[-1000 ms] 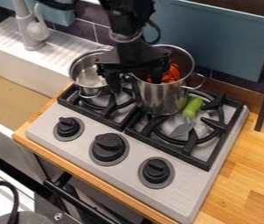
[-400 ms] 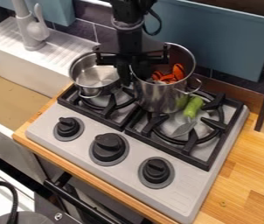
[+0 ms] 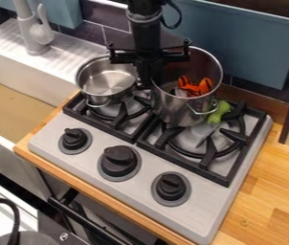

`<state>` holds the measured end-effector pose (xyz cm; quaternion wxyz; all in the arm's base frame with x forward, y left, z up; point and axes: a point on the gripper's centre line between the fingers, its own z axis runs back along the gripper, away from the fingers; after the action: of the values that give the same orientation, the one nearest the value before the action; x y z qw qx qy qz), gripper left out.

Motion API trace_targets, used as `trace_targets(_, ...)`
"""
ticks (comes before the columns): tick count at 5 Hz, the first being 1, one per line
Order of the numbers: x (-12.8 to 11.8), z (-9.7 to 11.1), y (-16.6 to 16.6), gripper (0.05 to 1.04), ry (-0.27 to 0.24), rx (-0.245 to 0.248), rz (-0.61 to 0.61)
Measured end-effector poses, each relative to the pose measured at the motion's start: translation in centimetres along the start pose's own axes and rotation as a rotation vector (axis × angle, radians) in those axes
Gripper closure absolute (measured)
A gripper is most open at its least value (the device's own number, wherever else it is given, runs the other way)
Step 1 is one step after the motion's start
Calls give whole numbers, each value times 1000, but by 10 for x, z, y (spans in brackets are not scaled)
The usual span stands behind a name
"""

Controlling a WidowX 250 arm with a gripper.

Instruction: Move the tall silver pot to the middle switch of the burner

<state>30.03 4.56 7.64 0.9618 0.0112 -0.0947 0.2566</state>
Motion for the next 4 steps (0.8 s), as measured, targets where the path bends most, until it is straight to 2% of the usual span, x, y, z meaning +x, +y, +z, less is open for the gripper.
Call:
trace_targets(2, 8, 20, -5, 1030, 37, -76, 13)
trace_targets(4, 8, 51, 10, 1030, 44, -165, -69)
